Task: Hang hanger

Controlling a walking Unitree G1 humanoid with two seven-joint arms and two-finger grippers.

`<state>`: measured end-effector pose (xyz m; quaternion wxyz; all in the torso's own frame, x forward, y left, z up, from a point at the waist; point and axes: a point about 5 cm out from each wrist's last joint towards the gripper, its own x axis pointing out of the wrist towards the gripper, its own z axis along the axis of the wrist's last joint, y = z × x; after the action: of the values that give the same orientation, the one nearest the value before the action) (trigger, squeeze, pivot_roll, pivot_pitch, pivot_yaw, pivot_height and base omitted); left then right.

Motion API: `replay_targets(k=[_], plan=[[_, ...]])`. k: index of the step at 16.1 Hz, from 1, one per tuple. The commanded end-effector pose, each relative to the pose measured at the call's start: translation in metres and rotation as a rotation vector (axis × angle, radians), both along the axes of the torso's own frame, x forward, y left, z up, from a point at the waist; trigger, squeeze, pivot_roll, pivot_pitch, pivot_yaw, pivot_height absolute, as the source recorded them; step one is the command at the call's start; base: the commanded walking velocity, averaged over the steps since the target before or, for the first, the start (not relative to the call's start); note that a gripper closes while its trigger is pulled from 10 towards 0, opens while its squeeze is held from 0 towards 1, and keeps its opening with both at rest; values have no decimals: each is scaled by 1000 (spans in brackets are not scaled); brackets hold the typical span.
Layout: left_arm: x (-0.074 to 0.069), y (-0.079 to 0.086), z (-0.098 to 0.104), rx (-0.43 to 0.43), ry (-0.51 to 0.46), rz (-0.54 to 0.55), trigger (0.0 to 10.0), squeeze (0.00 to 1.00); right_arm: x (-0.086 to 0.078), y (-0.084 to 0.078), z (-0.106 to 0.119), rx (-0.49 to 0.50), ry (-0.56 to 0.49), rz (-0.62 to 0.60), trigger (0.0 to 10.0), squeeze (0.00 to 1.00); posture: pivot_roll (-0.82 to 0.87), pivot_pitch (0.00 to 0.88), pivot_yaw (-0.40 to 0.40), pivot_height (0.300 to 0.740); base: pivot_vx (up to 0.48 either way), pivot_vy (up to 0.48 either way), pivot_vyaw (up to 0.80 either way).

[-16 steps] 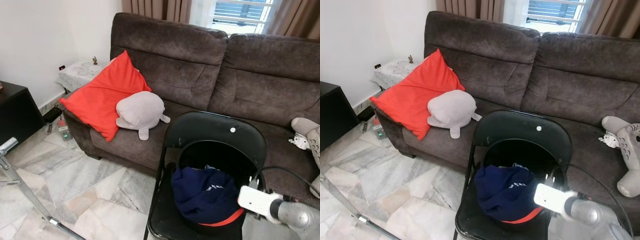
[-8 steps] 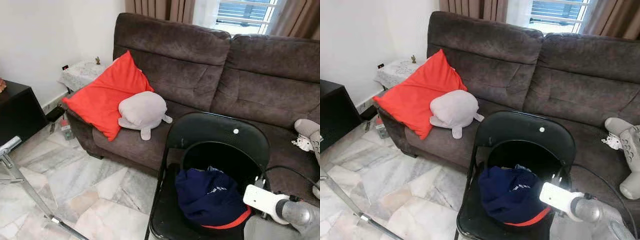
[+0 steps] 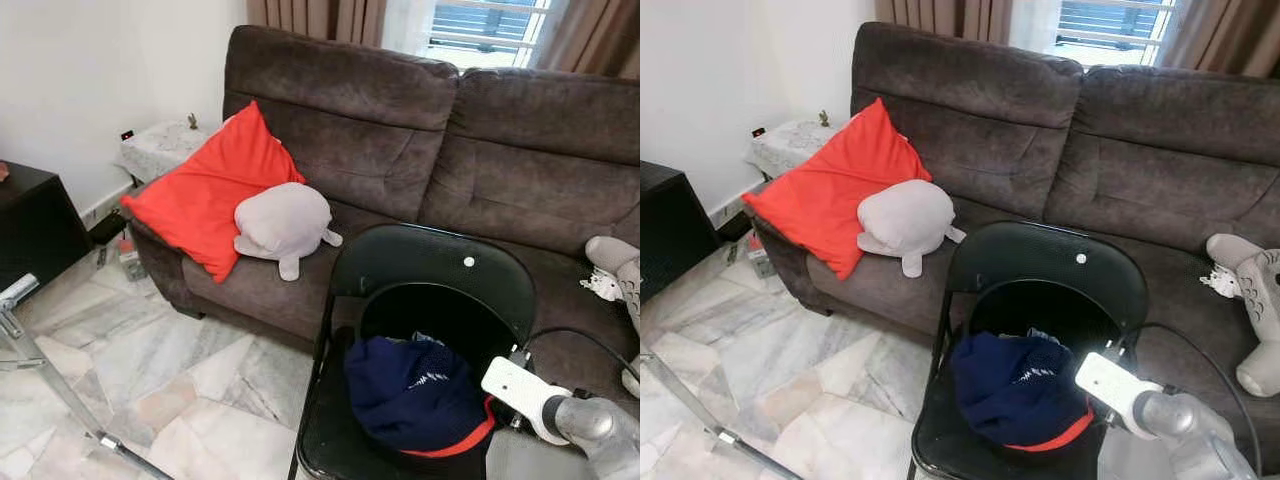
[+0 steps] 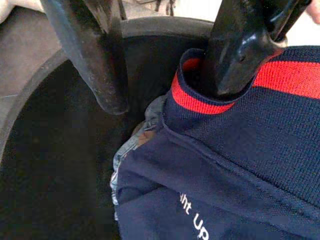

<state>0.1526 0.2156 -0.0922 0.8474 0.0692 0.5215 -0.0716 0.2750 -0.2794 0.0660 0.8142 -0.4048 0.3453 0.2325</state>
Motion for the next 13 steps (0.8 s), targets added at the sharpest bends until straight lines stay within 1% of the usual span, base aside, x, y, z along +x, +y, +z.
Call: replay_targets(k=[1,4,5,6,7,8,9,10,13], plan=[[-4,2,-1,16,24,-18,10000,0,-6,1,-8,18,45,-8,10000,0,-62,1,-7,740,0,0,0],[-4,2,-1,17,23,-20,10000,0,-4,-7,-9,-16,34,-73,10000,0,-62,1,-5,740,0,0,0],[-4,2,-1,17,23,-21,10000,0,0,-13,-7,-38,-4,-122,10000,0,-62,0,-5,740,0,0,0],[-4,2,-1,17,23,-21,10000,0,4,-14,-4,-7,-35,-161,10000,0,-60,0,-5,740,0,0,0],[-4,2,-1,18,22,-22,10000,0,7,-9,-3,64,-50,-179,10000,0,-59,0,-4,740,0,0,0],[-4,2,-1,18,22,-22,10000,0,8,-7,-3,90,-53,-182,10000,0,-59,0,-4,740,0,0,0],[-4,2,-1,19,23,-24,10000,0,10,-1,-3,154,-50,-191,10000,0,-57,0,-3,740,0,0,0],[-4,2,-1,20,23,-25,10000,0,10,2,-5,178,-35,-188,10000,0,-56,0,-3,740,0,0,0],[-4,3,-1,21,24,-23,10000,0,0,6,-23,156,62,-158,10000,0,-50,2,-4,740,0,0,0]])
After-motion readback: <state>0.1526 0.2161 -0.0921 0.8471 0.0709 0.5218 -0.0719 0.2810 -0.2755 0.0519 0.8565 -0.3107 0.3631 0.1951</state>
